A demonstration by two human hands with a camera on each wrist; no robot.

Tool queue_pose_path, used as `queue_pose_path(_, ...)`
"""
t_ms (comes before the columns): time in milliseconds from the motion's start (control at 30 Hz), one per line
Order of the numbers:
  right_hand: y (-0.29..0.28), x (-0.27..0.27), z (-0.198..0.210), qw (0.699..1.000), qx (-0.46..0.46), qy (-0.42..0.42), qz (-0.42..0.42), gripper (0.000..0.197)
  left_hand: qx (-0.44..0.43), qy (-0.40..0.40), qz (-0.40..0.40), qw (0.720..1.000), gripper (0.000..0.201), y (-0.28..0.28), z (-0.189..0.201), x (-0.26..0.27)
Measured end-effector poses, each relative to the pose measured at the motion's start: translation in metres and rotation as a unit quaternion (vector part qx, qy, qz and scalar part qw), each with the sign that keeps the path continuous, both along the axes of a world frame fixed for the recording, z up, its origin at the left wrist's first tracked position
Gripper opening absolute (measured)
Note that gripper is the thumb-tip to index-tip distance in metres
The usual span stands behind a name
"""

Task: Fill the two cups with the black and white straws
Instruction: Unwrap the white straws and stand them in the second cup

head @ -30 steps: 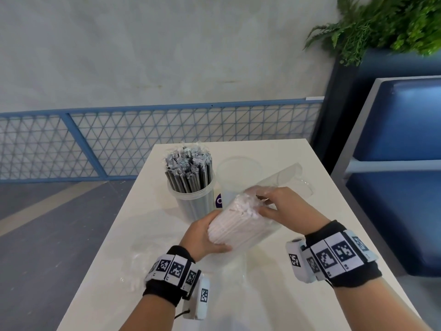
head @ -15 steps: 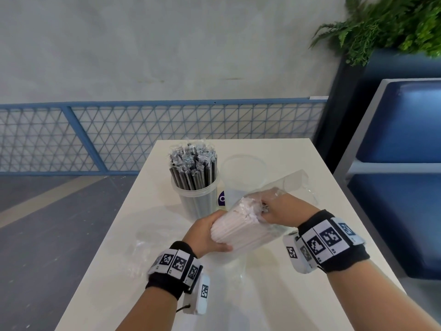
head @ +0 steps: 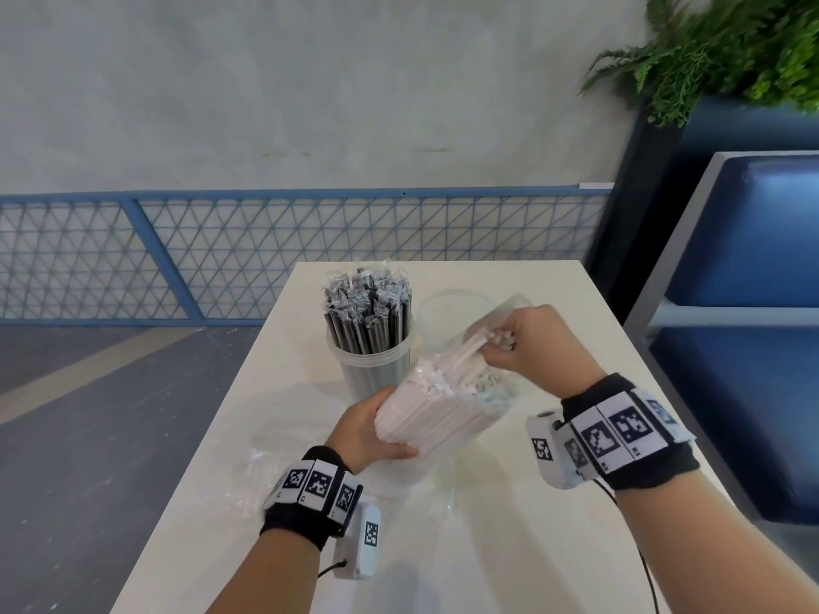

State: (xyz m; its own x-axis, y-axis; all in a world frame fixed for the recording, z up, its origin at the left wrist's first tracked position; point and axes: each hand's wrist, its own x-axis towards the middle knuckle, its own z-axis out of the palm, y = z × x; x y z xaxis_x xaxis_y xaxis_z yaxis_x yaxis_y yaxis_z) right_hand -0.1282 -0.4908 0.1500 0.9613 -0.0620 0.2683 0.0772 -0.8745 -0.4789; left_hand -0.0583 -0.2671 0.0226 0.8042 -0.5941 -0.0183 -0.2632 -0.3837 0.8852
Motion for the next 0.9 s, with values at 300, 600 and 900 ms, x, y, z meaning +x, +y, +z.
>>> queue_pose_path(300,0.037,-0.008,-0.044,0.885,0.425,-0.154,-0.109,0.052,-0.044,0.018,0.032,0.998,0.073,0.003,0.0,0.001)
queue_pose_path(600,0.049,0.011,-0.031,0.924,0.374,-0.043,-0.069,0.028,-0.073,0.02,0.049,0.996,0.075,-0.004,0.002,-0.001)
queue_pose_path(900,0.072,0.029,-0.037,0.923,0.373,-0.053,-0.078,0.024,-0.066,0.049,0.066,0.994,0.071,0.0,-0.007,0.001)
